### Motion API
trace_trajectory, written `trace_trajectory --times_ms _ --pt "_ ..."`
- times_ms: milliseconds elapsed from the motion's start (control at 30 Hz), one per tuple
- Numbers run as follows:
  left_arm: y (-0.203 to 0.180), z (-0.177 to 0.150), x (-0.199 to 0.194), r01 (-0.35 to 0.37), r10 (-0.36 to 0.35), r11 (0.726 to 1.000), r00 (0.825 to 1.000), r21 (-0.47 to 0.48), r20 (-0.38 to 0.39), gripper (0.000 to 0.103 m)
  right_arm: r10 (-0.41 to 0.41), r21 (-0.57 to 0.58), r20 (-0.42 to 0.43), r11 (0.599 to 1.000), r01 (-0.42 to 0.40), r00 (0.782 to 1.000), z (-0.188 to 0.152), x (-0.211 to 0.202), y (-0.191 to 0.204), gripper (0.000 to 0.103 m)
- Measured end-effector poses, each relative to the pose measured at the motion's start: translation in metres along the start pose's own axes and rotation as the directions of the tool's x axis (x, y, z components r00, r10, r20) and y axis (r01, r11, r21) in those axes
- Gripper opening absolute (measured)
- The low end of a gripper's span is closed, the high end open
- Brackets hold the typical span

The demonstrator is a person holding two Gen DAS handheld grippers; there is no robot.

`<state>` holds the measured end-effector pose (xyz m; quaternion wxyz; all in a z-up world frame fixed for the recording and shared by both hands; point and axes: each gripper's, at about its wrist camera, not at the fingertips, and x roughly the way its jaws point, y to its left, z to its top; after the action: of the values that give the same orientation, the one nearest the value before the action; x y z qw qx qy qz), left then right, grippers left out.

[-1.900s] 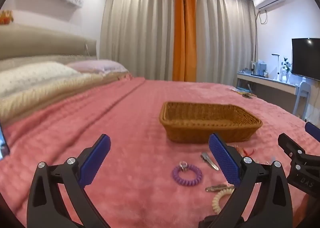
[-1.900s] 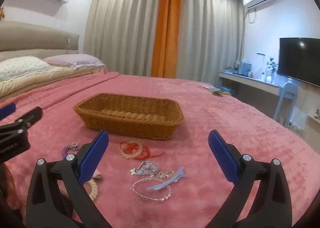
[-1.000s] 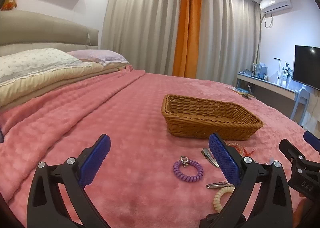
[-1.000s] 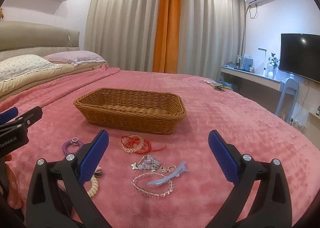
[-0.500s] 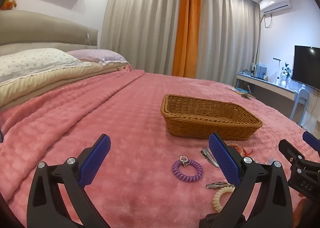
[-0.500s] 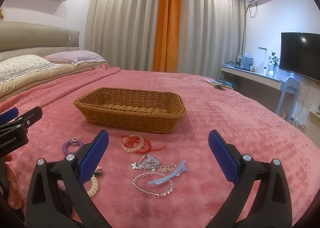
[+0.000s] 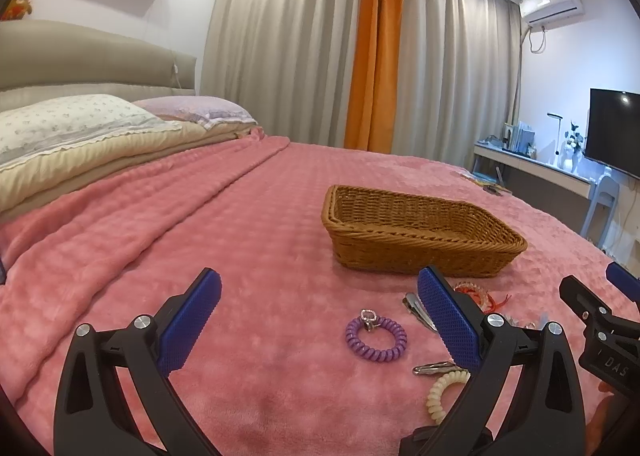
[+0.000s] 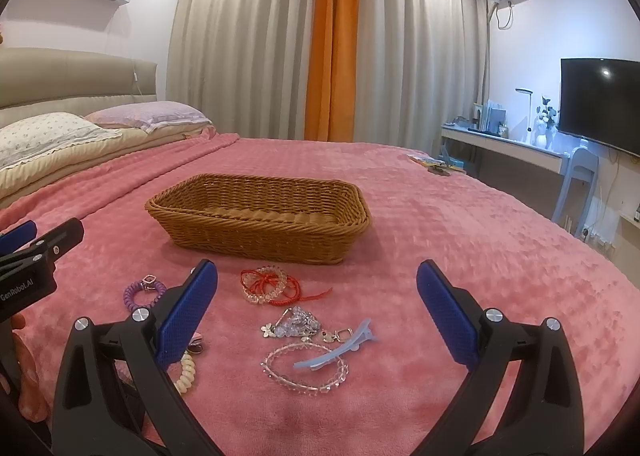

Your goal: Organize jewelry

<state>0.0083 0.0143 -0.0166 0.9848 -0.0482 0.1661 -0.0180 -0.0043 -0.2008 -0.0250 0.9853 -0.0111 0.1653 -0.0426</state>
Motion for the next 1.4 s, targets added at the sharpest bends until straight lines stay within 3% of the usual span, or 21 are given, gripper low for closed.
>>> trace_trajectory --times_ms 867,1000,1100,1167,1300,1400 --pt "0.001 -0.001 0.003 0.005 -0.005 1.0 1.0 -0.004 -0.013 0.095 -0.022 -0.034 -0.029 0.999 0.021 0.999 -0.002 0.008 0.005 0.095" --pt "0.006 0.002 0.002 0.059 -0.059 0.998 0.998 -0.016 -0.034 0.095 0.007 -0.017 -0.061 1.0 -0.008 0.998 0.0 0.013 -0.001 0.082" --pt "0.014 0.006 -0.002 0.157 -0.159 0.987 0.981 -0.021 -0.114 0.094 0.041 -0.009 -0.119 0.999 -0.042 0.992 0.002 0.018 -0.006 0.069" --pt "0.017 0.007 -0.006 0.214 -0.214 0.977 0.958 -0.023 -0.188 0.086 0.061 0.001 -0.158 0.998 -0.062 0.986 0.003 0.018 -0.011 0.068" --pt "0.026 -0.001 -0.02 0.292 -0.307 0.952 0.914 -0.095 -0.265 0.086 0.078 0.016 -0.223 0.997 -0.076 0.972 -0.001 0.013 -0.025 0.056" --pt "0.021 -0.015 -0.028 0.337 -0.357 0.934 0.875 -0.118 -0.327 0.078 0.069 -0.008 -0.26 0.997 -0.074 0.963 -0.009 0.006 -0.028 0.047"
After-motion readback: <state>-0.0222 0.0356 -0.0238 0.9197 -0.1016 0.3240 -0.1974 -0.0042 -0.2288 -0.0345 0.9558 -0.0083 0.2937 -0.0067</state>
